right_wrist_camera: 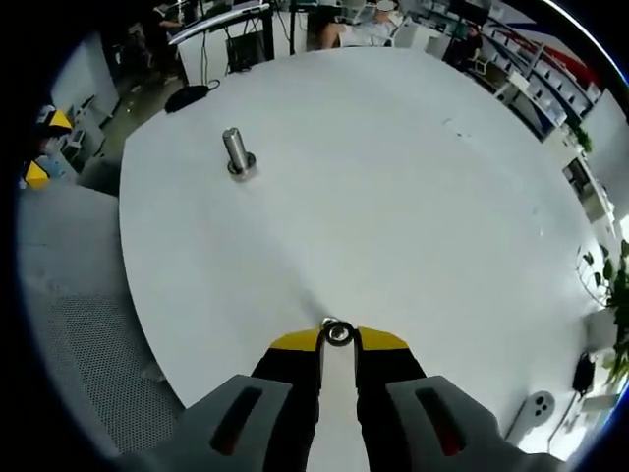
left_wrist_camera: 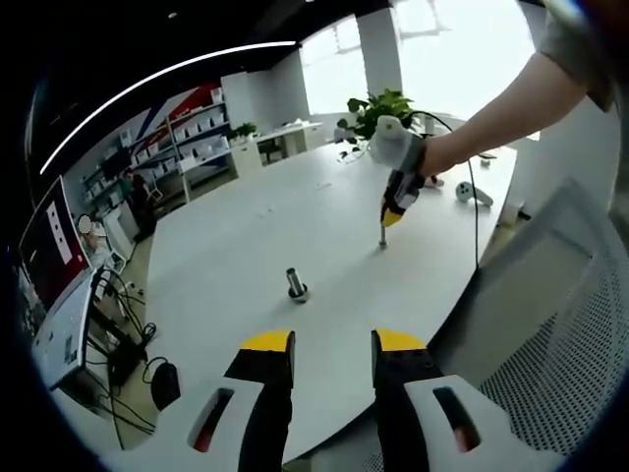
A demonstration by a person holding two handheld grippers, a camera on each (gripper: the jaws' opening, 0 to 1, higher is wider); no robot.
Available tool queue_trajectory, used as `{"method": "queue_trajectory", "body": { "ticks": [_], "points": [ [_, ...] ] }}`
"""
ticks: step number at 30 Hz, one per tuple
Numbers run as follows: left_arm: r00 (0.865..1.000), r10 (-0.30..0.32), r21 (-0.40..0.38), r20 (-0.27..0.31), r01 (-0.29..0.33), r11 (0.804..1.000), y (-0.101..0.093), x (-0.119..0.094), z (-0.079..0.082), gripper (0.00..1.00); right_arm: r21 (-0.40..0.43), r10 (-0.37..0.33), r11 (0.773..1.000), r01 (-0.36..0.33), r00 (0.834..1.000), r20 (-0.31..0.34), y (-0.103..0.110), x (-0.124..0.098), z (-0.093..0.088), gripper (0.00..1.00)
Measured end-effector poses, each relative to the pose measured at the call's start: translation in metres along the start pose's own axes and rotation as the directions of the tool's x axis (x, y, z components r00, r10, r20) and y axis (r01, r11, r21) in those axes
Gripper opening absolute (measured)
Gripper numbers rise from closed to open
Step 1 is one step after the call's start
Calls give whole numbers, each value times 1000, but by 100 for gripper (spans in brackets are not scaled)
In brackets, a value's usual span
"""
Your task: Place the washer onto the threaded stud by aligning its center hole with the stud, sliding it down to the base, and recovering from edge contact or off-axis alignment until the washer reaches the visible bottom stop.
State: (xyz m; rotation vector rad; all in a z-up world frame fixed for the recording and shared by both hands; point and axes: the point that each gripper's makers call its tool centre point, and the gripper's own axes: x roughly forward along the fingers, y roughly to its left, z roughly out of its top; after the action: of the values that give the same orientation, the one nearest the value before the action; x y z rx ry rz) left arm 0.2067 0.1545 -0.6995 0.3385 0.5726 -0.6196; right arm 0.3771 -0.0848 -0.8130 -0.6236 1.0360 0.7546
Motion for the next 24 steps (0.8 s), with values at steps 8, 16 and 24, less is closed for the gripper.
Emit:
{"method": "queue_trajectory", "body": {
  "ticks": [8,16,24],
  "points": [
    [1000,1,0,4,-1,1000,0,0,1,29,-18,21,1000,-22,999,-44,1,3,0,14],
    [1000,1,-1,4,-1,1000,0,0,1,29,-36,33,999,-36,996,-88,1,10,-3,14],
    [1000,-5,-1,2,5,1000,-1,0,0,29,-33,49,998,-53,992,-116,2,18,-8,14]
  ]
}}
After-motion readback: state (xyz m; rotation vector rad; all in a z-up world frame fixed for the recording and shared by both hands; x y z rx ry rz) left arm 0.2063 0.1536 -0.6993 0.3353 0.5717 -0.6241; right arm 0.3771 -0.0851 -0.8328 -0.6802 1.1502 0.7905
